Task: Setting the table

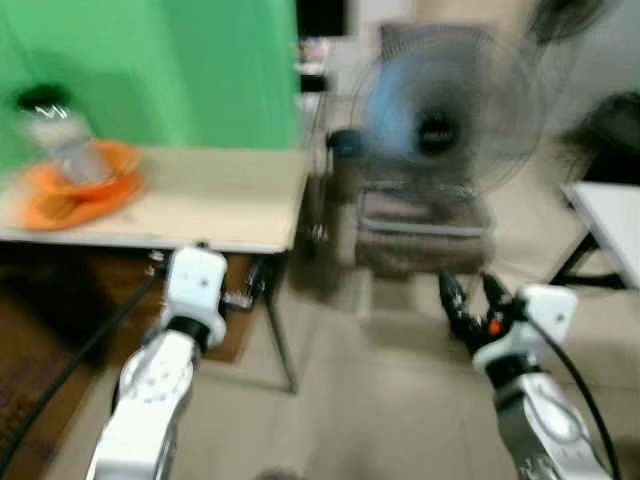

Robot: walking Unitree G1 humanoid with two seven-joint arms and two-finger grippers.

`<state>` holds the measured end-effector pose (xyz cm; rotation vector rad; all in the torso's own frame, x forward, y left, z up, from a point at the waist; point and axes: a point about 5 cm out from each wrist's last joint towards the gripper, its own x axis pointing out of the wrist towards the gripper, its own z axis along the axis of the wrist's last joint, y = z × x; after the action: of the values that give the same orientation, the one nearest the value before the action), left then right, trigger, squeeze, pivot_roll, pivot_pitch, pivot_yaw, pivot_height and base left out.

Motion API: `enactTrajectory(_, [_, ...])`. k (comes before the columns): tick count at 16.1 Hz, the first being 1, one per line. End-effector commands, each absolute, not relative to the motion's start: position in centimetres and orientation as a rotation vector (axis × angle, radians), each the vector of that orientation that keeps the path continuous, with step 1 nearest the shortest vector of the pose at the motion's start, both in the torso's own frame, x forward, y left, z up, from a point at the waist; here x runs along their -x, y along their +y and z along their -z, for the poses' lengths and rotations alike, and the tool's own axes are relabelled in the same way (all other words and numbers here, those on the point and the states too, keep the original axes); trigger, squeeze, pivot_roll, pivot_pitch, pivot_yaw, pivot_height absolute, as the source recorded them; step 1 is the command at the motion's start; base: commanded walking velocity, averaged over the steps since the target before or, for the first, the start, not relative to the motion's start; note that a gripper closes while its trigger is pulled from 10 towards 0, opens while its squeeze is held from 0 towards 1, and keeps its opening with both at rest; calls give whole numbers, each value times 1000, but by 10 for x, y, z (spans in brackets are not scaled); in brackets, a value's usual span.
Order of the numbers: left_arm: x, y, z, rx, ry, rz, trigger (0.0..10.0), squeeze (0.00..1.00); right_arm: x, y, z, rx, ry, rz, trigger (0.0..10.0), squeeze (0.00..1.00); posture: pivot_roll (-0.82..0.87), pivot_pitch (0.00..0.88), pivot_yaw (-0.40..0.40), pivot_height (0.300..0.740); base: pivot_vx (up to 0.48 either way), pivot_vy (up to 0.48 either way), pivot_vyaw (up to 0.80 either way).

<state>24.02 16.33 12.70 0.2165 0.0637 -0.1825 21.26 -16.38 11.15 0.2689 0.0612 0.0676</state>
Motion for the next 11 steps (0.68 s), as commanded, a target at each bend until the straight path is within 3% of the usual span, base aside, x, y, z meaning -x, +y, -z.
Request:
enactTrajectory(1, [-244,166,-133,-226,45,176,10000,0,-214,-163,-113,-296,64,-56,10000,0,54,0,27,740,0,345,0])
enactTrajectory(7, [-246,166,-133,-219,48,175,10000,0,-218,-158,-115,-280,76,-99,10000,0,55,0,28,740,0,329,0])
enactTrajectory(11, [-245,167,-135,-176,51,153,10000,0,-219,-151,-118,-248,78,-171,10000,0,72,0,12,740,0,0,0])
